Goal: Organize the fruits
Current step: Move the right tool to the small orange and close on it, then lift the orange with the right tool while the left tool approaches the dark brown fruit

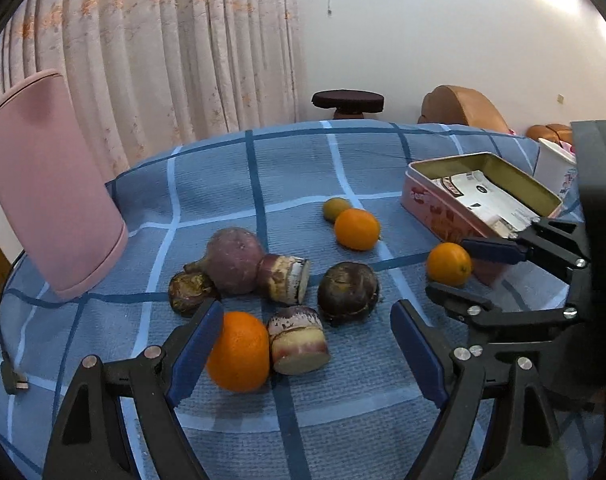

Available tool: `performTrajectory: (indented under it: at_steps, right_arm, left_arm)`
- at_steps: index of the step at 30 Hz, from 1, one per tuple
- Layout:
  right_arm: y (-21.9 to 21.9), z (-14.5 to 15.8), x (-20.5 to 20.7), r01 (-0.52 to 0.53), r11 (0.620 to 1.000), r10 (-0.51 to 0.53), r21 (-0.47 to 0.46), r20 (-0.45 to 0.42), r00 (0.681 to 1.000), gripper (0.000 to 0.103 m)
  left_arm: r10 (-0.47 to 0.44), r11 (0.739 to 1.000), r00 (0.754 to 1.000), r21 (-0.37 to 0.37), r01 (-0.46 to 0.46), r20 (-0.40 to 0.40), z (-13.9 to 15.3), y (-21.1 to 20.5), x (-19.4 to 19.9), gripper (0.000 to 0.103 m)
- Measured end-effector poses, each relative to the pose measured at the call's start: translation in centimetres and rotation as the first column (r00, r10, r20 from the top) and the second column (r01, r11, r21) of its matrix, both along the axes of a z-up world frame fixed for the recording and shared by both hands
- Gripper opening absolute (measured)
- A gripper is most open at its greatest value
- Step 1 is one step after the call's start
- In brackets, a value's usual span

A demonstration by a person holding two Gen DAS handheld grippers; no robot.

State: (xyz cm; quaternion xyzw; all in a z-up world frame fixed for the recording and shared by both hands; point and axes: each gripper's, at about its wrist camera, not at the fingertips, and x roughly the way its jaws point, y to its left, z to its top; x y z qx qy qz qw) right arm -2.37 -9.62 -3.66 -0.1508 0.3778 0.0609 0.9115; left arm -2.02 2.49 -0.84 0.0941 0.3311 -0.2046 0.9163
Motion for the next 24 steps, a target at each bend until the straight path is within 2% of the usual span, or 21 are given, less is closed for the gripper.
performTrajectory:
  at_steps: [2, 4, 5, 8, 12, 15, 16, 19, 22, 24]
  right_arm:
    - [0.3, -0.3, 0.2, 0.005, 0.999, -0.005, -0.053, 0.002, 1.000, 0.047]
    - [0.1, -0.4, 0.1, 0.023, 0.996, -0.022, -0.081, 0.012, 1.000, 0.036]
    - [-0.2, -0.3, 0.0, 0.023, 0.997, -0.022, -0.070, 0.012, 1.000, 0.036]
    - [-1.0, -0.1, -0.1, 0.023, 1.000, -0.023, -0.009, 0.002, 1.000, 0.036]
    - [-1.8, 0.8, -0.4, -0.002, 0.991, 0.003, 0.137, -0.001, 1.000, 0.035]
    - [-2.4, 2.1, -0.9, -0.027, 0.969, 0.019, 0.246, 0.034, 0.999, 0.035]
    - [-2.4, 2.4, -1.0, -0.029, 0.964, 0.017, 0.265, 0.047, 0.999, 0.035]
    - [-2.4, 2.6, -1.1, -0.027, 0.961, 0.011, 0.275, 0.059, 0.998, 0.035]
    - [-2.4, 2.5, -0.9, -0.018, 0.958, 0.004, 0.285, 0.049, 0.999, 0.035]
    - [-2.5, 2.5, -0.8, -0.012, 0.958, -0.003, 0.287, 0.052, 0.999, 0.035]
  left_arm:
    - [-0.014, 1.000, 1.000, -0.003, 0.014, 0.002, 0.1, -0.2, -0.4, 0.083]
    - [-0.003, 1.000, 1.000, -0.014, 0.003, 0.002, 0.3, 0.3, -0.2, 0.076]
    - [0.002, 0.999, 1.000, -0.035, -0.002, -0.006, 0.4, 0.8, -0.1, 0.076]
    - [-0.008, 0.996, 1.000, -0.088, 0.006, -0.019, 0.7, 2.0, 0.2, 0.076]
    - [-0.059, 0.996, 0.998, -0.071, 0.057, -0.022, 0.6, 1.2, -0.2, 0.076]
    - [-0.087, 0.995, 0.996, -0.055, 0.086, -0.020, 0.4, 0.6, -0.5, 0.076]
    - [-0.093, 0.994, 0.995, -0.057, 0.092, -0.021, 0.4, 0.5, -0.6, 0.076]
    - [-0.174, 0.971, 0.984, -0.172, 0.165, -0.040, 1.2, 1.4, -1.0, 0.063]
    - [-0.202, 0.953, 0.979, -0.222, 0.205, 0.037, 2.8, 2.3, -2.1, 0.063]
    - [-0.219, 0.947, 0.976, -0.238, 0.218, 0.022, 2.6, 2.2, -1.9, 0.063]
